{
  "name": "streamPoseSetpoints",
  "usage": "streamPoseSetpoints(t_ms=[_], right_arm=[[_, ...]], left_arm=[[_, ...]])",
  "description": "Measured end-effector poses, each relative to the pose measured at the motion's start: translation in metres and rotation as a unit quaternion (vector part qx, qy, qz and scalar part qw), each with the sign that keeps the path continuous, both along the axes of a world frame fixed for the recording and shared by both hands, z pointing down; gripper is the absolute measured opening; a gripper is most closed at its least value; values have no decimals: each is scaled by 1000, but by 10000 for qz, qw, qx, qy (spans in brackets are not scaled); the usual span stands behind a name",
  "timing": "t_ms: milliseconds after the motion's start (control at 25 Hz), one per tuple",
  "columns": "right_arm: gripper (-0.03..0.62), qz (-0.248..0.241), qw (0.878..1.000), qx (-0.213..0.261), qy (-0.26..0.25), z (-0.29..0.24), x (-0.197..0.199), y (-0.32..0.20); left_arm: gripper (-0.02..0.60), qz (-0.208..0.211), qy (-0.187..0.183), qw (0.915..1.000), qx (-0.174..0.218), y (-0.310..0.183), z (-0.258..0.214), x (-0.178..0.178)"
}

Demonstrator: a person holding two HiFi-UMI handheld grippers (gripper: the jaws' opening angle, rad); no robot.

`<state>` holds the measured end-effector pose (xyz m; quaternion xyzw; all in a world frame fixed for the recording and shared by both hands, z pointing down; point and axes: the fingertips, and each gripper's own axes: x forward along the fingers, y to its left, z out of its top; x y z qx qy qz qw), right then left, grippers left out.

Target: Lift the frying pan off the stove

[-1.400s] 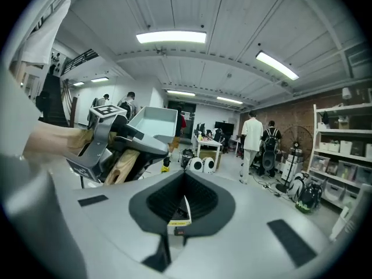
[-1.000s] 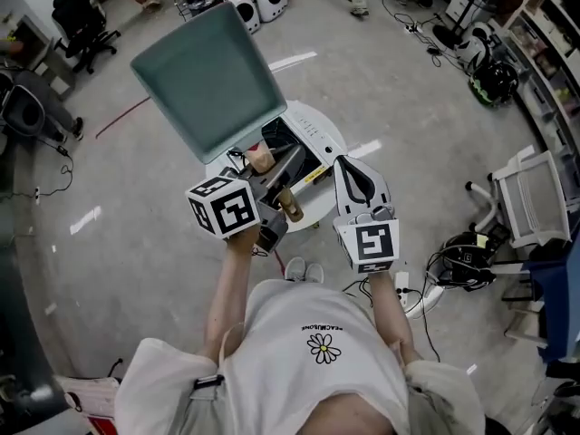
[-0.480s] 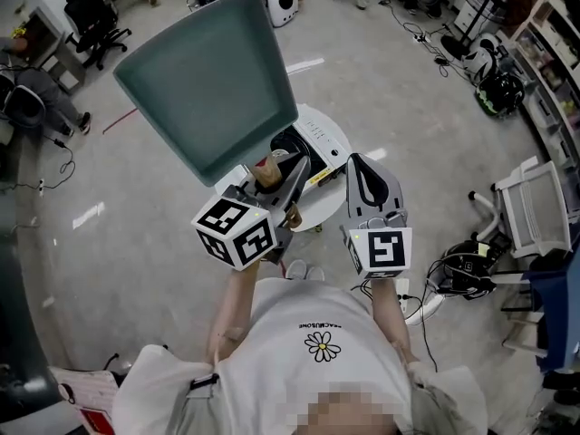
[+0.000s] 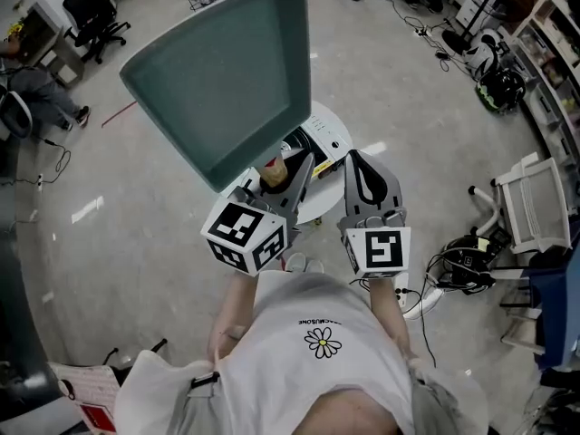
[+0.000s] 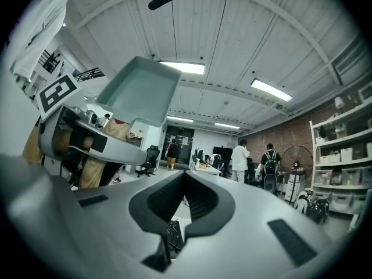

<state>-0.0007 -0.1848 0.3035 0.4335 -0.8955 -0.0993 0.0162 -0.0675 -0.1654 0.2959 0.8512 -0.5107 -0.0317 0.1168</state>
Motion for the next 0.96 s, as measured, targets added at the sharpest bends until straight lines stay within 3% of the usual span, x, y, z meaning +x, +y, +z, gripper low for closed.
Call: streamPoseSetpoints(t_ms=[960], right_arm=[[3,43,10000,-70,20,5,19,5]], left_arm=[[-3,-8,156,9999,19,2,-2,13]])
